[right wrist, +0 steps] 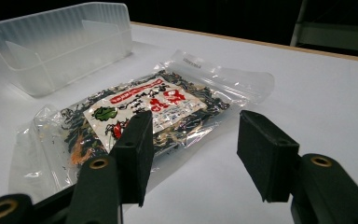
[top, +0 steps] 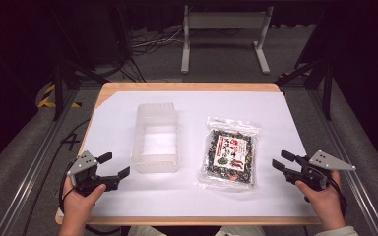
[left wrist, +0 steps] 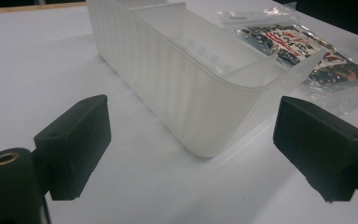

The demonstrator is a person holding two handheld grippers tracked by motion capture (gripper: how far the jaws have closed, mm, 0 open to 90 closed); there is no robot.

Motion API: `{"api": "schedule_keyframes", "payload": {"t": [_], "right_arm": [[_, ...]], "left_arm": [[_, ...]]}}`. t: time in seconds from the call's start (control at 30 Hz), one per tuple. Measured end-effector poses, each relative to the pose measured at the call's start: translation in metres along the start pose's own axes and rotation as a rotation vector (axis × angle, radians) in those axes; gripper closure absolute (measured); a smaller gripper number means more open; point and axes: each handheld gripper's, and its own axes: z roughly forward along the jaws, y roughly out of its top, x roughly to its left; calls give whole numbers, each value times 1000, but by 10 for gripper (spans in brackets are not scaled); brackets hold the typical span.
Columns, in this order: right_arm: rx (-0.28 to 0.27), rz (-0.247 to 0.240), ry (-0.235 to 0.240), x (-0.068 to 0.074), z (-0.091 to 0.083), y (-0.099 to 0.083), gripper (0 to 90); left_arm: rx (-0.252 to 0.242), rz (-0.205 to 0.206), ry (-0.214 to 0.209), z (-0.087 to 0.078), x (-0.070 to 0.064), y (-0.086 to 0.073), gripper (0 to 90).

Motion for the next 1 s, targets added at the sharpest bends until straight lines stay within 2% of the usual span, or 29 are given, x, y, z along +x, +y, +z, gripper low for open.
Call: {"api": "schedule_keyframes", "payload": {"t": [0.17,0.27,0.33,0.43,0.57,0.67,0.8,1.0], "right_arm": [[22,-2,6,0,3,4,450],[35,-14,12,2,5,8,405],[52,-11,14,1,6,10,354],[72,6,18,0,8,13,347],[71,14,30,-3,15,20,299],[68,7,43,-5,21,28,250],[76,-4,54,-8,31,38,288],[77,-21,54,-14,46,50,291]], "left_arm": [[1,-3,-2,-1,-1,0,123],[-3,-2,7,-1,1,0,124],[-3,-6,13,-1,1,-1,124],[0,-5,16,-1,1,-1,124],[-3,10,37,-2,2,-2,125],[-3,-5,43,-2,5,-4,125],[-4,-11,51,-4,6,-7,125],[-10,-19,56,-7,7,-9,125]]}}
